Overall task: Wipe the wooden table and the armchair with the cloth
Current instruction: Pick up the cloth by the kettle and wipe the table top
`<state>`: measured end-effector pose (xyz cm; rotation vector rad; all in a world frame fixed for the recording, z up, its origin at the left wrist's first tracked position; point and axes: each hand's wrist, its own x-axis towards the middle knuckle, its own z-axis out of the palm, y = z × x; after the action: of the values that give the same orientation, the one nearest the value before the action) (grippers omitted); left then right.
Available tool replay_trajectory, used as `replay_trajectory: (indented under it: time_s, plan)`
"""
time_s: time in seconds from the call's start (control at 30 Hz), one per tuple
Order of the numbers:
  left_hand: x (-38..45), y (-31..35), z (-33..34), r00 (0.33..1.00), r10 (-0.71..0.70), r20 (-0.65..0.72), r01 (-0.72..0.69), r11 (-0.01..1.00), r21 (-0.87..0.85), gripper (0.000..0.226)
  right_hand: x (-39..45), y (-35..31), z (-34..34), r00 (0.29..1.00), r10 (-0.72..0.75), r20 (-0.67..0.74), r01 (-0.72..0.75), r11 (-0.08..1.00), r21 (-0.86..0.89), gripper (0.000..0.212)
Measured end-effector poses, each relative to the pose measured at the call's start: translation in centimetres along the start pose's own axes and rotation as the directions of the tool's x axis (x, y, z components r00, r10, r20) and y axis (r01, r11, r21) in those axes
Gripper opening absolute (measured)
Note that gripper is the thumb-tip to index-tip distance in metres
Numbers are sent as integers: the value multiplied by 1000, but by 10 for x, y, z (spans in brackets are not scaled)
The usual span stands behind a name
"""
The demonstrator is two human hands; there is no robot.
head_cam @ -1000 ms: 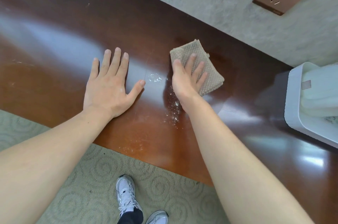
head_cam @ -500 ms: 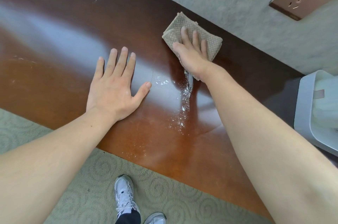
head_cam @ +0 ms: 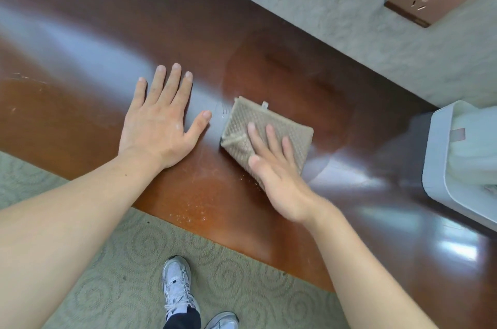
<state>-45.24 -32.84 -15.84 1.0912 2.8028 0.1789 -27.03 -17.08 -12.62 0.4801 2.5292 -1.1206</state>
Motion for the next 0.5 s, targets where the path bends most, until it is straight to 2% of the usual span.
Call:
replay_trajectory:
  time_s: [0.1,0.2,0.37,0.5]
  plan:
    - [0,-1,0,1000,-4,-2,4,1000,-5,83,-16,0,12,999,-22,-36,20,997,-74,51]
    - [0,0,-1,1000,0,0,0,1000,-5,84,-2,1,11,996,3,-86,-7,999,-50,54]
    - [0,1,-2,1000,-6,19,6,1000,3,84,41,5,6,979,-24,-204,-65,906,-418,60]
    - [-1,0,-1,1000,-1,18,1,1000,4,84,83,3,-14,966,-43,-255,-77,893,-443,67]
